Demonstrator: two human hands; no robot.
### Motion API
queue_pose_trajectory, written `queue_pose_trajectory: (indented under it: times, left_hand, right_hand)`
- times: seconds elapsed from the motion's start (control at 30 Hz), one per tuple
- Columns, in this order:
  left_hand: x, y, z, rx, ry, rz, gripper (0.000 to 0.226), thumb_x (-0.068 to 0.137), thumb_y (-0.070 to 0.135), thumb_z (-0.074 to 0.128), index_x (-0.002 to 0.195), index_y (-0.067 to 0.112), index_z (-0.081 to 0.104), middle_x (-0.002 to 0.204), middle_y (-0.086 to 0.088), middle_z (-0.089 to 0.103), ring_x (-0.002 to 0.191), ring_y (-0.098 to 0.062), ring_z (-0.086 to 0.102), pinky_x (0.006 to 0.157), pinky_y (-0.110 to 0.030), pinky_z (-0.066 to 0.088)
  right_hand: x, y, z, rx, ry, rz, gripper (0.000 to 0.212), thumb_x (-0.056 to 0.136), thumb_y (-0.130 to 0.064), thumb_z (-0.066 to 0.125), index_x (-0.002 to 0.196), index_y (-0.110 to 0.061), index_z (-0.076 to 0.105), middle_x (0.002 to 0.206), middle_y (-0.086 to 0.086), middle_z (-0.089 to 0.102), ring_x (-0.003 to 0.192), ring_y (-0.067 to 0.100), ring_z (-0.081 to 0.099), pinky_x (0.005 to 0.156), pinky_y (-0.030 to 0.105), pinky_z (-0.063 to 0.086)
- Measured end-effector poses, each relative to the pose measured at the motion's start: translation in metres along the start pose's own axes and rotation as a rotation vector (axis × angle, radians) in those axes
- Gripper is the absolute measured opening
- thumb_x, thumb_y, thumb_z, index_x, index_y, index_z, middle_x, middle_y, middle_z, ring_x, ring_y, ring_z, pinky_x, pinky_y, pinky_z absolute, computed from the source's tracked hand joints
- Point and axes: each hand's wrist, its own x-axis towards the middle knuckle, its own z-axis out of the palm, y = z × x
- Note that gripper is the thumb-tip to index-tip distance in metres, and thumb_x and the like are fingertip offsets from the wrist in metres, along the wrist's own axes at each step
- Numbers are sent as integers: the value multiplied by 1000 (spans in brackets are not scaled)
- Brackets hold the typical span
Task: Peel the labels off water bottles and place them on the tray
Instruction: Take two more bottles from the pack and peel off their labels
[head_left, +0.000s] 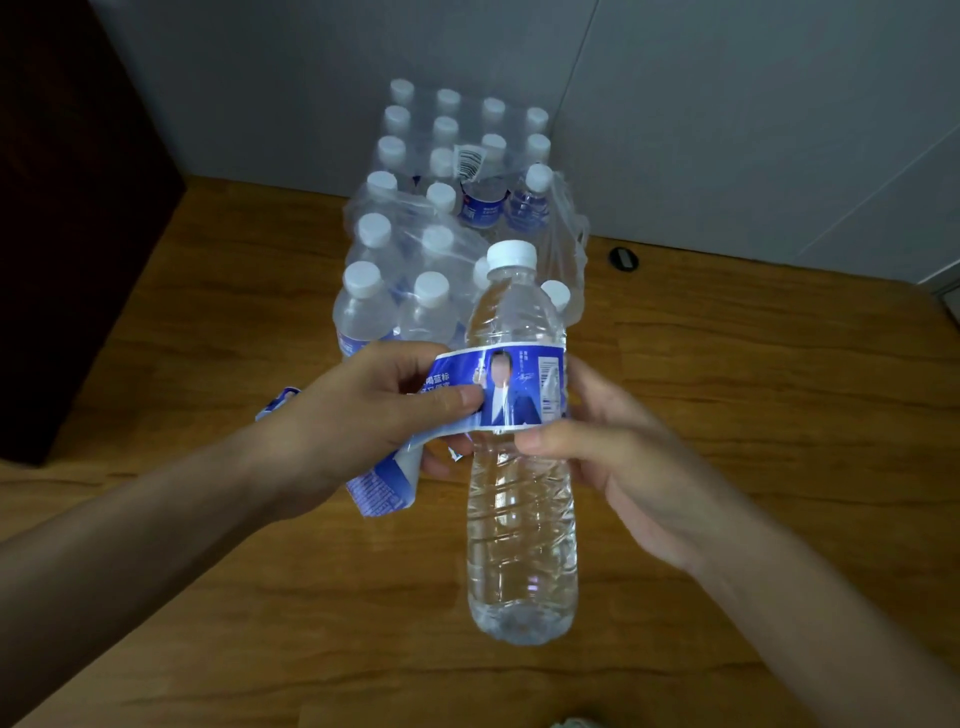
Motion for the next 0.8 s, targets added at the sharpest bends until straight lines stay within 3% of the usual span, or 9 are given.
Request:
queue_pose_trajectory:
  times: [0.13, 0.37, 0.47, 0.57, 0.7, 0.8]
  left_hand:
    - [-2, -2, 0, 12, 6, -12, 18, 89, 20, 56, 101, 14, 68, 89, -3, 74, 67, -7, 68, 53, -16, 50]
    - [-2, -2, -6, 102, 65, 37, 15, 90, 14, 57, 98, 12, 70, 80, 5, 74, 65, -3, 68, 47, -11, 47]
    - [-5, 0, -6, 205, 43, 141, 15, 90, 12, 60, 88, 0, 68, 64, -3, 69, 47, -3, 59, 43, -11, 42]
    - [-5, -3, -1, 256, -1, 221, 26, 90, 22, 57, 81, -1, 62, 60, -17, 56, 43, -31, 50, 40, -30, 42]
    - [-7, -7, 3, 231, -49, 258, 22, 84, 24, 54, 74, 5, 59, 53, -18, 46, 40, -21, 42, 39, -32, 42]
    - [-8, -9, 4, 273, -29, 335, 22, 82, 20, 53, 76, -1, 59, 59, -19, 51, 44, -22, 45, 40, -32, 41]
  right_hand:
    - [2, 5, -3, -9, -43, -13, 68, 66, -7, 74, 127, -31, 53, 114, -1, 70, 105, 16, 66, 87, 25, 52]
    - [7, 11, -6, -174, 228, -96, 99, 59, -2, 85, 141, -34, 39, 107, -1, 72, 94, 14, 70, 75, 32, 58]
    - [8, 15, -6, -367, 344, -140, 100, 61, -10, 87, 140, -42, 36, 109, -11, 70, 92, 4, 69, 75, 32, 59]
    - [11, 20, -5, -510, 416, -147, 101, 60, -20, 88, 142, -44, 33, 107, -23, 66, 89, -10, 63, 73, 29, 58]
    - [13, 25, -3, -606, 465, -162, 98, 61, -33, 87, 141, -47, 32, 96, -29, 65, 86, -11, 61, 72, 29, 58]
    - [14, 24, 0, -667, 487, -196, 95, 63, -48, 81, 142, -47, 29, 104, -24, 66, 90, -4, 63, 73, 28, 57]
